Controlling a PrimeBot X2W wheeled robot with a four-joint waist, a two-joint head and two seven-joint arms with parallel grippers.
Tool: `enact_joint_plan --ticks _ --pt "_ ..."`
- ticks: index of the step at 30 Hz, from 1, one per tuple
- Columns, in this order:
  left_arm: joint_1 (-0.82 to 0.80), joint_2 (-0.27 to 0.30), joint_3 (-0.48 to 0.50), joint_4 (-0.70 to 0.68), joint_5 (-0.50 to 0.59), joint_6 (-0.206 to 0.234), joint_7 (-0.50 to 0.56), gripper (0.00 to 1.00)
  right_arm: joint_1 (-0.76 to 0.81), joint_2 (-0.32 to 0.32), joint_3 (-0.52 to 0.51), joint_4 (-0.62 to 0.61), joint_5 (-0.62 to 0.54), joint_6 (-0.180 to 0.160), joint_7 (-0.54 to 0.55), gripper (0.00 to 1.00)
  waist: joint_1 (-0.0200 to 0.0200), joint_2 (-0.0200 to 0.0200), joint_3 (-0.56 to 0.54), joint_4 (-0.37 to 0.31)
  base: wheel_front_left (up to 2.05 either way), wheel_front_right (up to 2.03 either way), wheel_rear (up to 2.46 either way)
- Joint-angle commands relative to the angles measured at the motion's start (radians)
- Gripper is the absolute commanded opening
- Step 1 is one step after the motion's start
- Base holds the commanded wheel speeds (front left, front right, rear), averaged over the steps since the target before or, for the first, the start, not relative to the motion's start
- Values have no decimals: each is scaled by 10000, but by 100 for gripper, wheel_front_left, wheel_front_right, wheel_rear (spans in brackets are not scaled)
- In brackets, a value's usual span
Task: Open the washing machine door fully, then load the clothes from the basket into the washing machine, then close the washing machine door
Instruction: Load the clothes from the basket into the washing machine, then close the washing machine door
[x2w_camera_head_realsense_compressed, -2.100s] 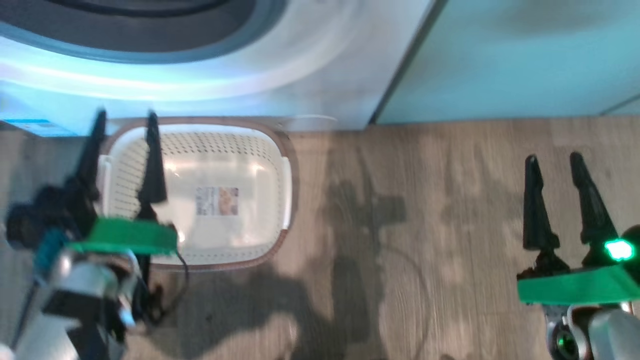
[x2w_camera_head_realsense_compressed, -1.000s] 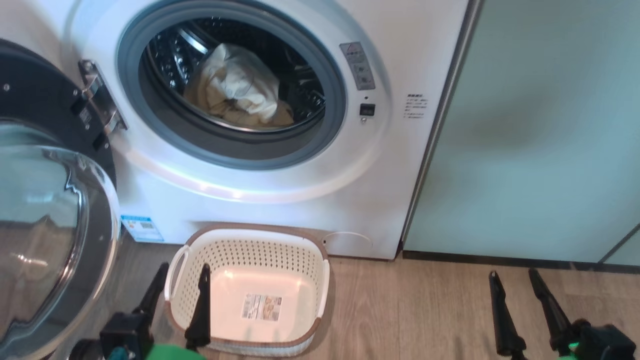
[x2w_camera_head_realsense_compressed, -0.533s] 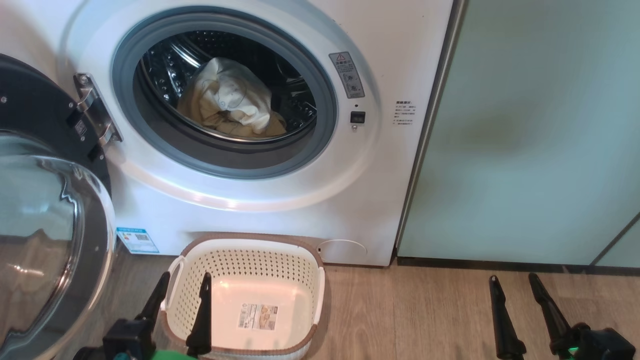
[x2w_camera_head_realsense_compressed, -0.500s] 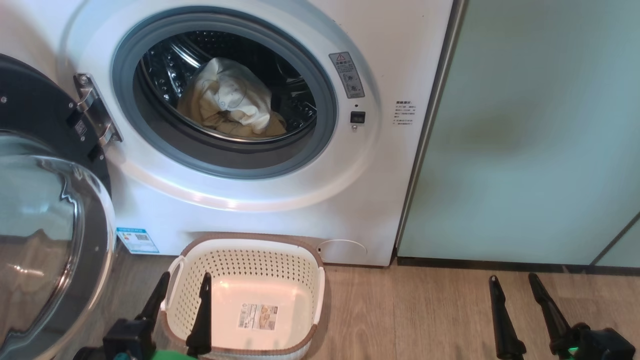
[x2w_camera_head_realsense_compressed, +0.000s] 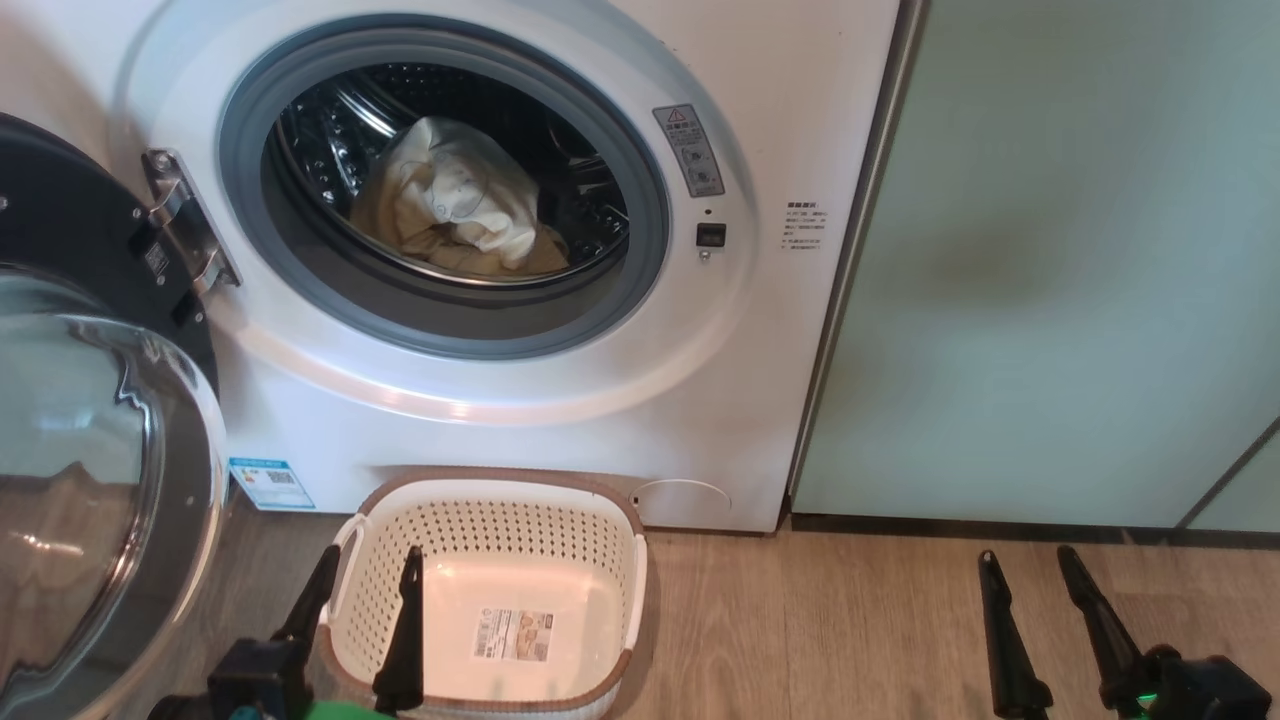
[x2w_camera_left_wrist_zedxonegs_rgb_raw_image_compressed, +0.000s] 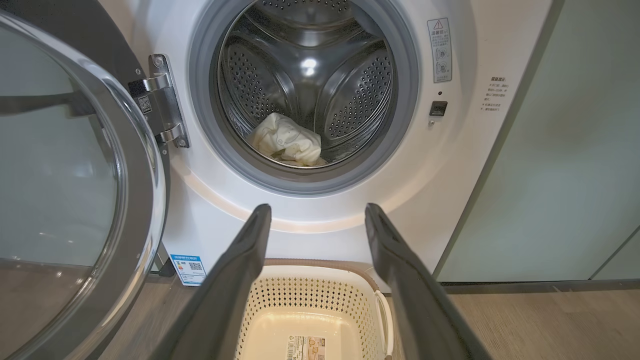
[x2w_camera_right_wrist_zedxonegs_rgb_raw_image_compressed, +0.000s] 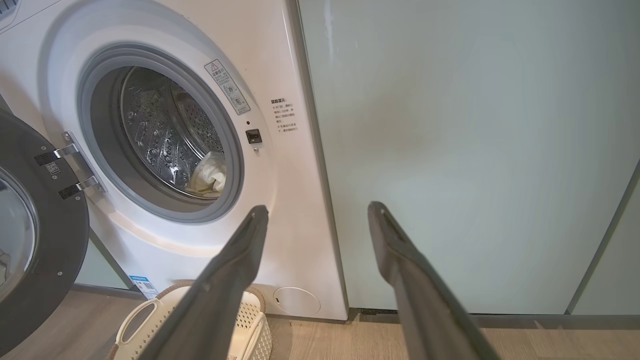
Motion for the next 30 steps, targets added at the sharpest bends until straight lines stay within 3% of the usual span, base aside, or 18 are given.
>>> enact_joint_plan --ticks 1,9,30 --pt "-459 129 363 -270 29 67 -8 100 -357 -131 202 -368 -67 -29 -64 100 0 0 -3 -4 -23 23 0" --pt "-513 142 316 -259 42 85 -14 100 -381 -131 200 -369 -68 -29 -64 100 0 0 -21 -16 -84 84 0" --pt "-642 230 207 -187 -30 -76 -41 100 -441 -131 159 -342 -53 -29 -65 100 0 0 -51 41 -166 166 0"
